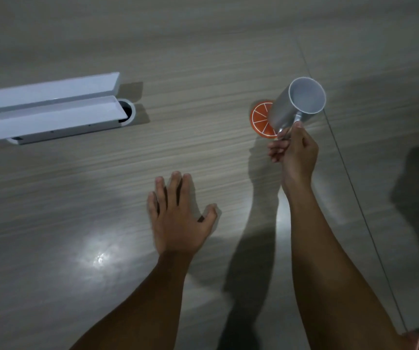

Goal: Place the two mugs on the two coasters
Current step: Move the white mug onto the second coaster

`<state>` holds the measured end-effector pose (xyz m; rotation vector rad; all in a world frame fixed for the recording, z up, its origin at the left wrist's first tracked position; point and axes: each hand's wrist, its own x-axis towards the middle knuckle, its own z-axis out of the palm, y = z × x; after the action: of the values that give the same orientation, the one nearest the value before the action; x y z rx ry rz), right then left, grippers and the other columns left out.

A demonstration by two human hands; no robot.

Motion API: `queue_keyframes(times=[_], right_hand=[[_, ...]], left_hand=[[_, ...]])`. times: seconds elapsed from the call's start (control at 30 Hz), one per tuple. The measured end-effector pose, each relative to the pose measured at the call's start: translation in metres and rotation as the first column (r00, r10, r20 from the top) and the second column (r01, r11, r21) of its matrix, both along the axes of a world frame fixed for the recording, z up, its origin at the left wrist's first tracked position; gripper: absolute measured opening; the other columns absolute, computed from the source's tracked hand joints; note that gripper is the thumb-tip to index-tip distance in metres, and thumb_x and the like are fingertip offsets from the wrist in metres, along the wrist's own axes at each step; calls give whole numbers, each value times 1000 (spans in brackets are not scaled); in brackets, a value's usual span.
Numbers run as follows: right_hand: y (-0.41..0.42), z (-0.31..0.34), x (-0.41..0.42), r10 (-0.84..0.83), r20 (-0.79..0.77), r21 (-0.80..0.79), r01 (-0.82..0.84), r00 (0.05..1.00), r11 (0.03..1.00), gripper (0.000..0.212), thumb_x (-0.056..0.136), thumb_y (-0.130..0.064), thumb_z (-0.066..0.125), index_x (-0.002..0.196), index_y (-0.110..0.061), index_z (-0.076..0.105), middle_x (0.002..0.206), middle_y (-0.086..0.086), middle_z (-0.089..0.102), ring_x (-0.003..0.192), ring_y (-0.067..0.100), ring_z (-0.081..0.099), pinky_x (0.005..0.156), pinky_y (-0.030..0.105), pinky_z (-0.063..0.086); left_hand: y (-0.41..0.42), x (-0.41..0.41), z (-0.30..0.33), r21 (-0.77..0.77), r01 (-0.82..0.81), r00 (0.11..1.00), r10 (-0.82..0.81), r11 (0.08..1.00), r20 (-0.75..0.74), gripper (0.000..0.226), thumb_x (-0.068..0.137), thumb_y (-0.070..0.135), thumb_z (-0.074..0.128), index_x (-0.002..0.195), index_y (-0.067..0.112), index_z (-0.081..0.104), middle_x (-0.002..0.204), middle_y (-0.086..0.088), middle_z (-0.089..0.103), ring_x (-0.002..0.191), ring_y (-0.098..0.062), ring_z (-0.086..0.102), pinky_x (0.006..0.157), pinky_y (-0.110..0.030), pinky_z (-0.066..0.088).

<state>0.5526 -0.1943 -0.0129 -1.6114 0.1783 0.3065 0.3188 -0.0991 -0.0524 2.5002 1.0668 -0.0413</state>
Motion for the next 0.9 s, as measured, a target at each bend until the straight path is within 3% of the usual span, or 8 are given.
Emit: queue_keyframes(times=[0.53,0.67,0.73,0.8,0.87,0.9], right_hand=[[1,-11,-1,90,73,-118,-81,993,990,42,104,-40,46,72,-16,61,60,16,64,44,20,56,44,26,40],[0,-13,0,86,142,-257,-47,986,965,42,100,-46,48,69,-24,67,58,0,62,54,17,56,56,31,43],[-1,-14,3,89,205,-349,-12,975,937,40,96,-48,54,76,-16,69,65,4,64,63,14,55,64,26,42],[-2,-12,7,90,283,-428,41,955,903,38,93,-45,60,79,-10,69,72,8,64,69,14,56,61,12,35],[-1,-11,10,105,334,-450,61,937,891,30,90,-43,64,80,-16,71,80,9,71,77,20,66,67,14,43],[0,-10,10,105,339,-430,55,935,901,24,89,-42,65,80,-20,72,79,7,73,77,23,71,71,24,52]], left_hand=[[-2,0,-2,33,-23,999,22,999,36,88,88,70,43,160,24,23,171,0,19,159,-27,0,128,-54,7],[-2,0,-2,29,-26,999,24,999,44,88,88,70,43,160,24,24,170,0,20,159,-28,1,128,-55,9],[-2,1,-2,35,-25,999,24,999,43,88,88,70,42,160,24,25,170,-1,21,159,-28,2,127,-55,10],[-2,1,-2,37,-25,999,23,999,41,88,88,71,41,160,24,25,170,-1,21,159,-28,2,127,-55,10],[-2,0,-3,44,-21,999,20,999,34,88,88,71,42,160,24,24,170,0,21,159,-27,2,127,-55,10],[-2,0,-4,48,-20,999,19,999,31,88,88,71,43,160,24,24,170,0,21,159,-27,1,127,-55,10]])
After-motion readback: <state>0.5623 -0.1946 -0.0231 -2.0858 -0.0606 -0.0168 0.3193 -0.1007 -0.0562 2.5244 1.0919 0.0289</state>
